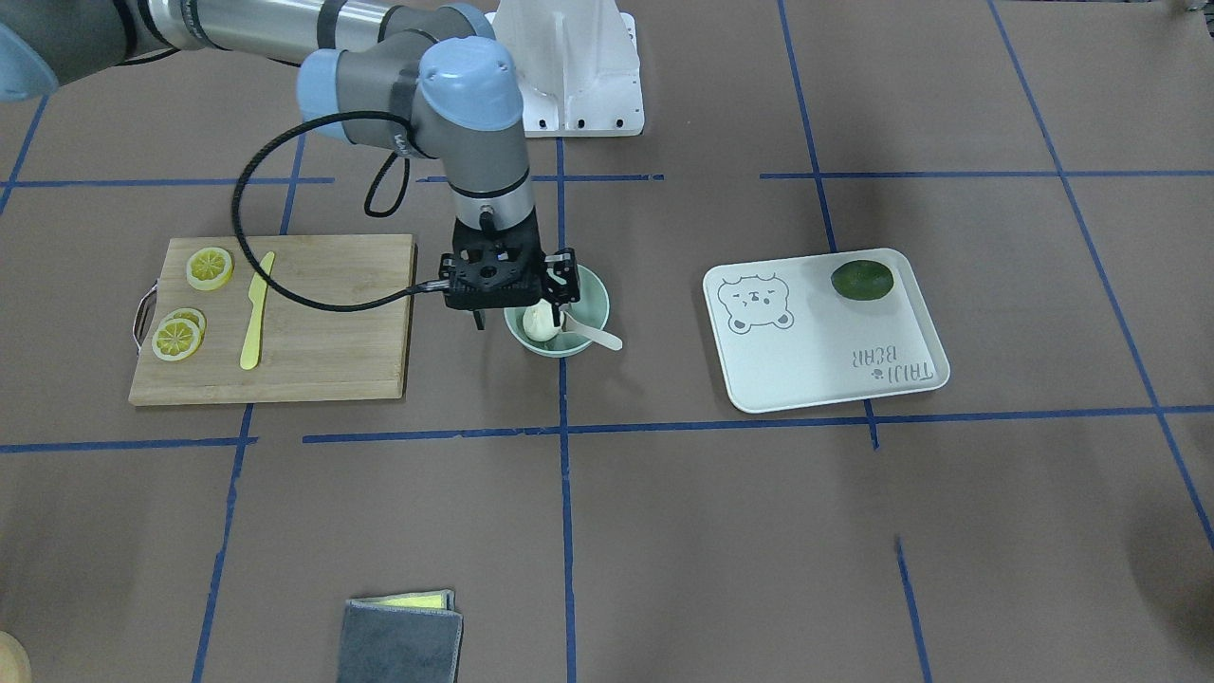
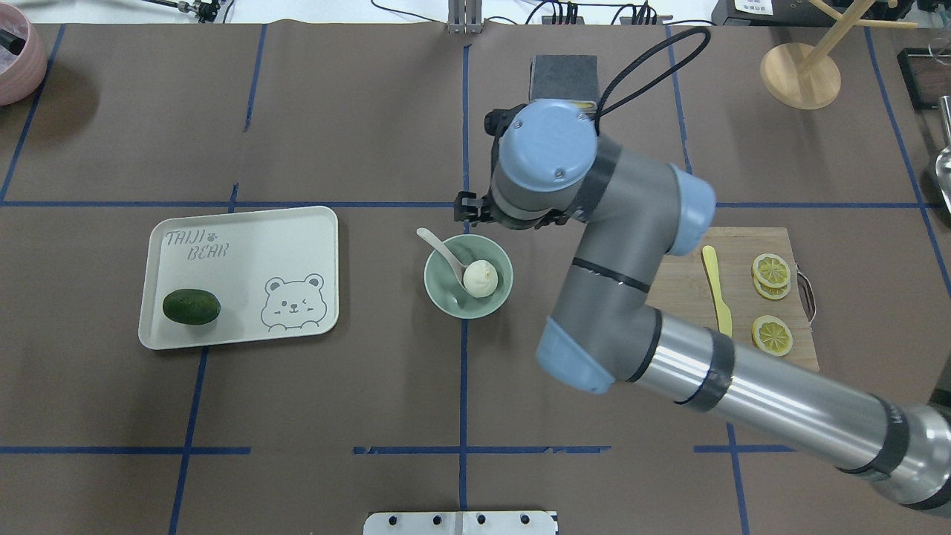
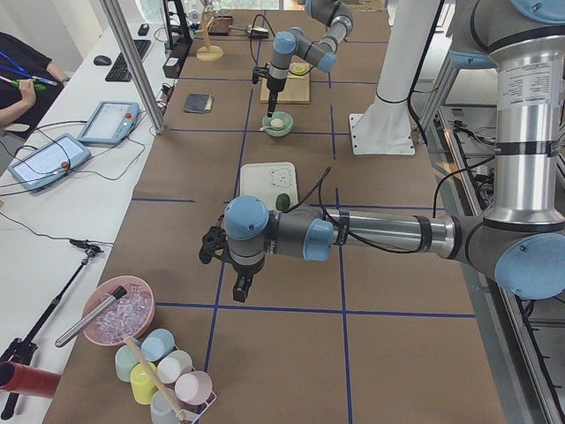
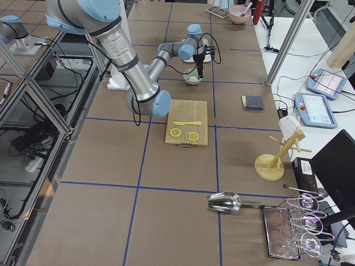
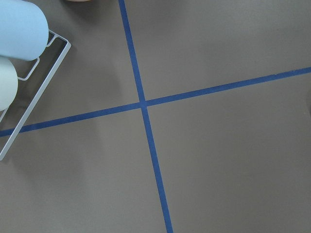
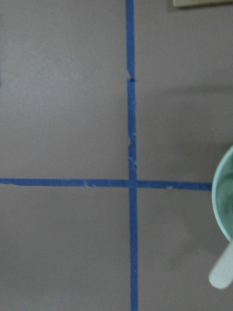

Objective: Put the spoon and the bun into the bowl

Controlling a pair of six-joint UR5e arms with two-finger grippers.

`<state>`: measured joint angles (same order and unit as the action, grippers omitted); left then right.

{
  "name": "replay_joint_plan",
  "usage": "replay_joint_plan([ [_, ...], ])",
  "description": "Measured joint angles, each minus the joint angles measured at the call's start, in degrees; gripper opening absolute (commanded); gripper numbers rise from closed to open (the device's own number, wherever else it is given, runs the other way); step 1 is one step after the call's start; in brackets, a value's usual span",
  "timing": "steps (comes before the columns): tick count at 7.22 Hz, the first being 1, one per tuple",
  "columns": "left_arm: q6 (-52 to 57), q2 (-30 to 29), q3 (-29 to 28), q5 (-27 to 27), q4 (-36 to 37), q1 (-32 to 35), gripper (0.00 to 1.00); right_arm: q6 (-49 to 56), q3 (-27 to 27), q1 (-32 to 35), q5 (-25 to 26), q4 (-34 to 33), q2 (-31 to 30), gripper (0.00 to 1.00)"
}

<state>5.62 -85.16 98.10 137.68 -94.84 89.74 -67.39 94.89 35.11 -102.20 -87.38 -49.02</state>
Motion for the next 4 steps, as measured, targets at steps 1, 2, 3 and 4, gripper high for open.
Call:
replay_joint_plan([
  [1, 0.0, 0.2, -0.2, -0.1, 0.1, 0.0, 1.00, 5.3, 4.2, 4.5, -3.1, -0.2, -4.5, 1.00],
  [2, 0.0, 0.3, -0.4, -0.2, 0.2, 0.0, 1.00, 12.6, 7.5, 9.7, -7.8, -0.5, -9.4, 1.00],
  [3, 0.0, 0.4, -0.5, -0.2, 0.3, 0.0, 1.00, 21.6, 9.4, 15.1, -12.4, -0.6, -14.4, 1.00],
  [4, 0.0, 1.0, -0.3, -0.3, 0.3, 0.1, 1.00, 32.9, 10.2, 21.1, -16.0, -0.6, -20.0, 1.00],
])
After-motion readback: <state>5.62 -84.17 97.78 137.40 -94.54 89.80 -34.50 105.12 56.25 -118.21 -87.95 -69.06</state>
